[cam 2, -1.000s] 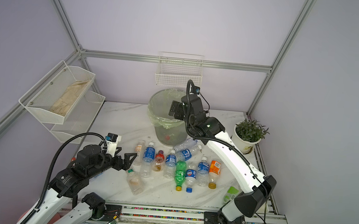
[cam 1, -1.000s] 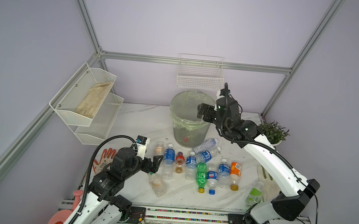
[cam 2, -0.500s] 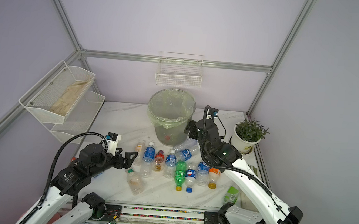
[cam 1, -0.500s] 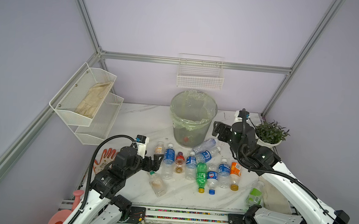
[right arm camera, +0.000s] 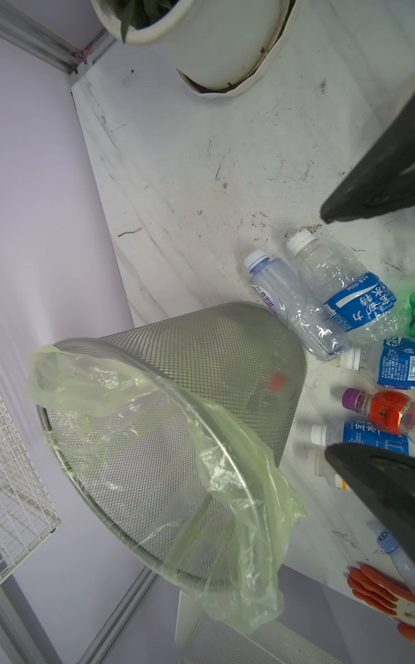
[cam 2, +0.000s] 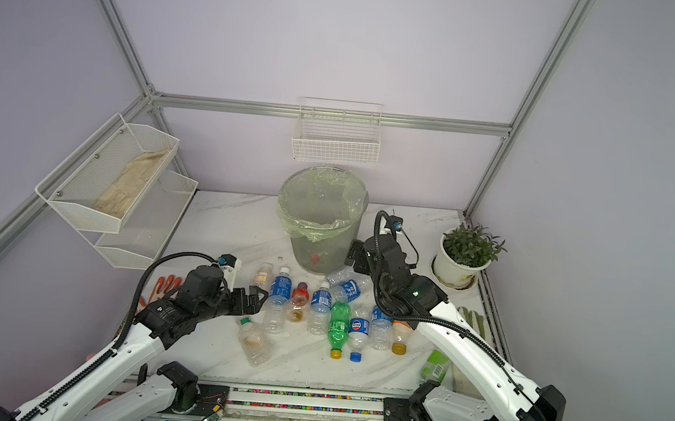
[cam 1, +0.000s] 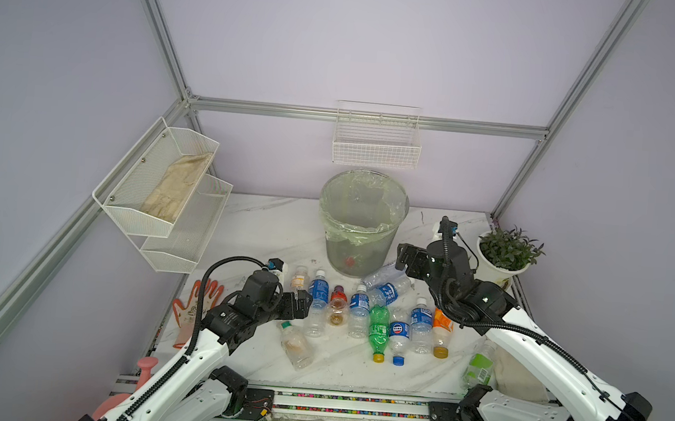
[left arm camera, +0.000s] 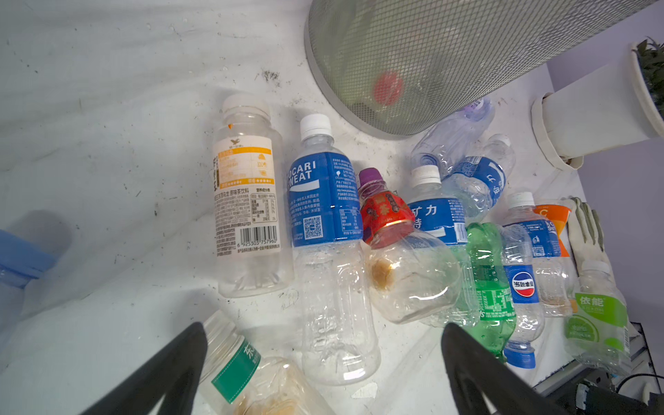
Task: Throw the plastic bottles in the bin
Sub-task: 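Lower the empty right gripper back beside the bottle cluster, then lower the left gripper onto the green-labelled clear bottle nearest the robot and close it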
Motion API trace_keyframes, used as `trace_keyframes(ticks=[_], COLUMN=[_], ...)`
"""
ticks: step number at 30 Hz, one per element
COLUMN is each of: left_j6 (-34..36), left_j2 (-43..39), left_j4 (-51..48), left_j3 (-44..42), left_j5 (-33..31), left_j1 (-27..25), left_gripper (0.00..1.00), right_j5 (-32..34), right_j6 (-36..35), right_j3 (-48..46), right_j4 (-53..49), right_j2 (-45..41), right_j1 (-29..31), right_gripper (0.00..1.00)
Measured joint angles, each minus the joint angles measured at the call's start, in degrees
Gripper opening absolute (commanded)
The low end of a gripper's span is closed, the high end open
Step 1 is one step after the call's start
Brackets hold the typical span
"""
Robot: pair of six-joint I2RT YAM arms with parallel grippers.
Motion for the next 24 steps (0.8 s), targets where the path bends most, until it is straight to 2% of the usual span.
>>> trace_keyframes(ticks=[14,24], left_j6=[-5.2,-17.3], left_j2=[7.4,-4.4], left_j4=[4.5,-4.7], left_j3=[-0.8,-4.6], left_j5=[-0.3,-7.2], left_j1=[-1.6,-5.6], left_gripper=[0.91,0.88], right_j5=[-0.9,-1.0], right_j6=[0.9,1.5], right_j3=[-4.5,-6.2], right_j4=[0.0,-0.1], right_j2=[-0.3,-0.6], right_j1=[0.0,0.0], right_gripper=[0.98,0.97])
